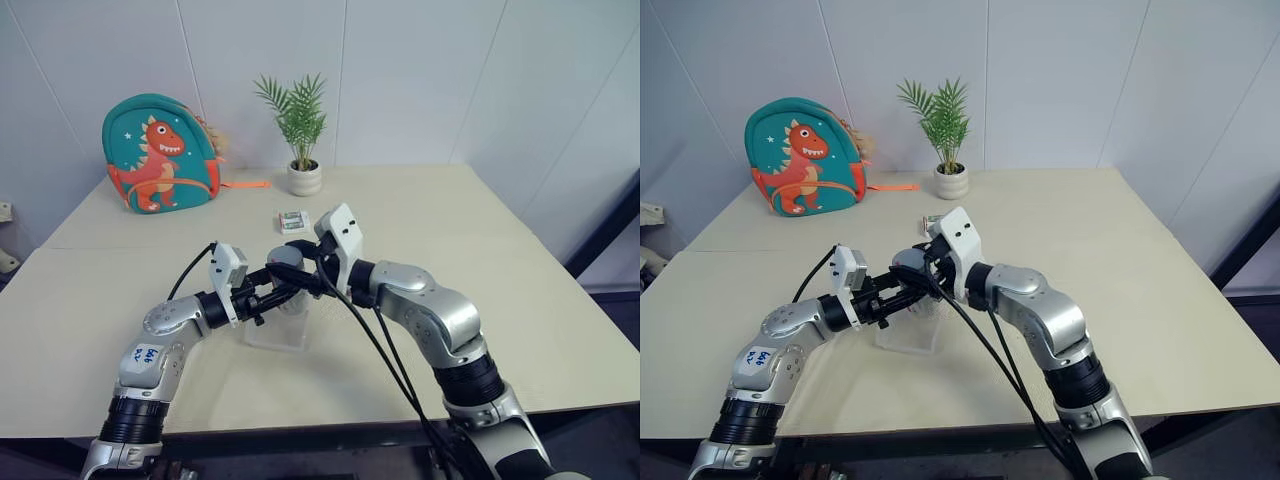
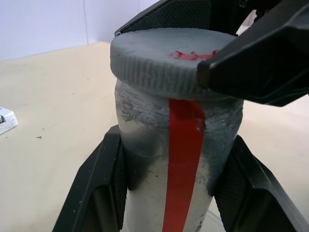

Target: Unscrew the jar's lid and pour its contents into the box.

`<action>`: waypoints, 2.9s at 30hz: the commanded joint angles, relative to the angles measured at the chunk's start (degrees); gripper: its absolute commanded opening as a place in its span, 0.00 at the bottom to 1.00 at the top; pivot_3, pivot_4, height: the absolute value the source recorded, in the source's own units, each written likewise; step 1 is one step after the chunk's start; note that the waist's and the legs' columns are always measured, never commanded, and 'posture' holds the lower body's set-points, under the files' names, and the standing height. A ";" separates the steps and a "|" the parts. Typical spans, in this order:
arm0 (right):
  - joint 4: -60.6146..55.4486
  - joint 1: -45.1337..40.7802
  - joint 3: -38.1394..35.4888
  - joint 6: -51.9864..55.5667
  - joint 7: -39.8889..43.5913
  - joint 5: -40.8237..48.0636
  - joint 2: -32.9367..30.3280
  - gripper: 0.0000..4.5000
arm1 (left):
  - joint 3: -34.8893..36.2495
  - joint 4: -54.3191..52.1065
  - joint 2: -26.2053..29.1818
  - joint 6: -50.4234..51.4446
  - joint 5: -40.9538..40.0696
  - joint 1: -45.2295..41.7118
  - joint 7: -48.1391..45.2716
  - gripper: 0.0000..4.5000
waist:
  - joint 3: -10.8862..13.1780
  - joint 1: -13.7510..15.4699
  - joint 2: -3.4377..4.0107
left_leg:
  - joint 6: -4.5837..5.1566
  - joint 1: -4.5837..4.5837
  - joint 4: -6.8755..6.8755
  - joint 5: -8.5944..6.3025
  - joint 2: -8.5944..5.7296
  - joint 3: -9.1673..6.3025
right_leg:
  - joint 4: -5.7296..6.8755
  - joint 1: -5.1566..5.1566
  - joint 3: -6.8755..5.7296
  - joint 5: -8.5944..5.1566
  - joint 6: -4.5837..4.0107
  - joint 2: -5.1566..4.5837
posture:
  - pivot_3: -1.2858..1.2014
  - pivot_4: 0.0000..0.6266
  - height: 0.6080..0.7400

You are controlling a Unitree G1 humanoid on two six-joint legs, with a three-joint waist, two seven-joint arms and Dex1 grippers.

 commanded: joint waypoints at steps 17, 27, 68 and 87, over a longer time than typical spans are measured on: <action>9.35 -7.71 0.87 -6.16 38.87 7.20 -13.59 0.56 | -1.52 -4.94 7.19 4.08 -9.47 -0.98 -22.94 0.43 | 0.01 -1.20 0.00 | 0.02 0.01 -0.07 -0.02 0.01 -0.01 | -0.05 0.00 -0.01 -0.05 0.01 0.02 | 0.52 0.24 1.00; 7.20 -5.64 -0.97 -2.60 37.74 9.81 -15.08 0.86 | -1.18 -5.57 6.87 3.40 -9.34 -0.50 -21.92 0.43 | 0.01 -1.06 0.00 | 0.01 0.00 -0.06 -0.02 0.00 -0.03 | -0.04 -0.01 -0.01 -0.06 0.01 0.01 | 0.52 0.24 1.00; 1.17 -6.15 -0.13 -1.76 20.09 3.46 -7.36 0.99 | -1.31 -3.32 5.19 1.42 -6.08 -1.43 -14.86 0.43 | 0.01 -1.14 0.00 | 0.01 -0.03 -0.05 -0.03 0.00 -0.03 | 0.03 -0.05 0.00 -0.06 0.02 0.00 | 0.52 0.24 1.00; 2.50 -4.76 -0.95 -0.99 18.18 2.89 -7.95 0.99 | -1.54 -3.19 5.12 1.35 -6.22 -1.57 -15.34 0.43 | 0.01 -1.17 0.00 | 0.01 -0.02 -0.05 -0.03 0.00 -0.03 | 0.03 -0.05 0.01 -0.06 0.01 0.00 | 0.52 0.24 1.00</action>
